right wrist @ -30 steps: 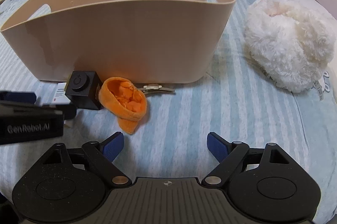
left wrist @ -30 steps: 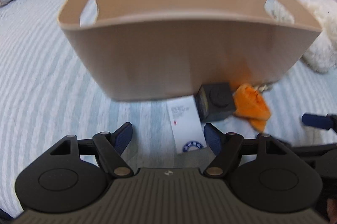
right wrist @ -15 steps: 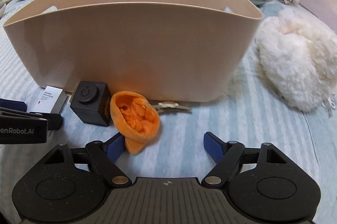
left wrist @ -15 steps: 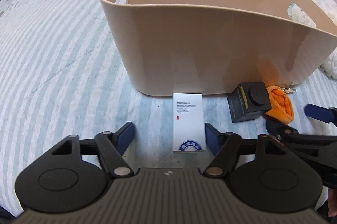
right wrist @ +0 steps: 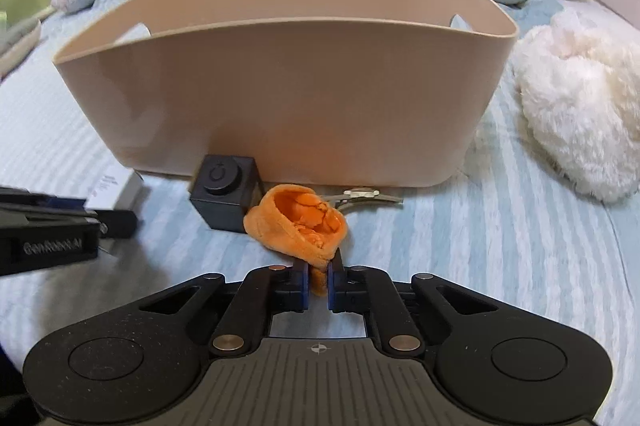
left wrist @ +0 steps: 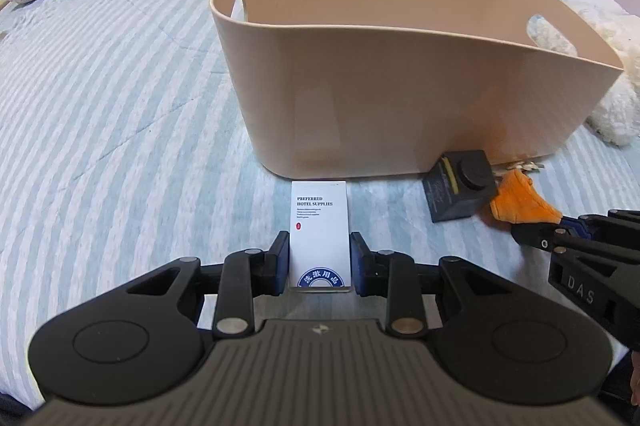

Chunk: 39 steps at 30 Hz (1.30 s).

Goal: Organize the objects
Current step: 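Grasp the white card box with the left tool while the right tool grasps the orange item, then lift both items into the basket and open both tools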

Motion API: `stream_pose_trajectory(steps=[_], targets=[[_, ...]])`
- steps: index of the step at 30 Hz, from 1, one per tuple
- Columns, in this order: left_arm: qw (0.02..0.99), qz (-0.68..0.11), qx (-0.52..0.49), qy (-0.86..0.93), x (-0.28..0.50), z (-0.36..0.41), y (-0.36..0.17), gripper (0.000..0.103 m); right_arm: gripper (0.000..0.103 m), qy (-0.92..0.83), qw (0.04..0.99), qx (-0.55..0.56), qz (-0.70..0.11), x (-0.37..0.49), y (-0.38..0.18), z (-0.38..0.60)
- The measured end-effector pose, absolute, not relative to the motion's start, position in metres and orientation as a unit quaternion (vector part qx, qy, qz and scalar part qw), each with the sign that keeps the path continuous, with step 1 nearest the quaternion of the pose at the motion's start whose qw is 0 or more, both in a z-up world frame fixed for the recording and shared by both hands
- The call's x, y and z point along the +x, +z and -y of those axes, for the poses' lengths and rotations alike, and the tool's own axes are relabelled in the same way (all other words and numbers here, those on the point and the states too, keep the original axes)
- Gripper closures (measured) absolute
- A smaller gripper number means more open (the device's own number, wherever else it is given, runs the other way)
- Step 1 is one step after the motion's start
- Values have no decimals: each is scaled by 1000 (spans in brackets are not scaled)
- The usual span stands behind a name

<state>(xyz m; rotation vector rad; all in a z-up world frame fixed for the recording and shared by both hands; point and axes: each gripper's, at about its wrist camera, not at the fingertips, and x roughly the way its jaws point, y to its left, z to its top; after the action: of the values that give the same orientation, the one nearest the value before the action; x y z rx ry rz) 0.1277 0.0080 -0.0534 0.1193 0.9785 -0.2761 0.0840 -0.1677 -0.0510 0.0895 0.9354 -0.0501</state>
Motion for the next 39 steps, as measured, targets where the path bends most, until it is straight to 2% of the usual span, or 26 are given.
stream_pose_trajectory(steps=[26, 39], targets=[[909, -382, 41, -162, 90, -27, 21, 71, 95, -14, 931, 90, -353, 35, 38, 176], [930, -332, 21, -157, 113, -26, 53, 71, 95, -21, 953, 89, -288, 58, 87, 189]])
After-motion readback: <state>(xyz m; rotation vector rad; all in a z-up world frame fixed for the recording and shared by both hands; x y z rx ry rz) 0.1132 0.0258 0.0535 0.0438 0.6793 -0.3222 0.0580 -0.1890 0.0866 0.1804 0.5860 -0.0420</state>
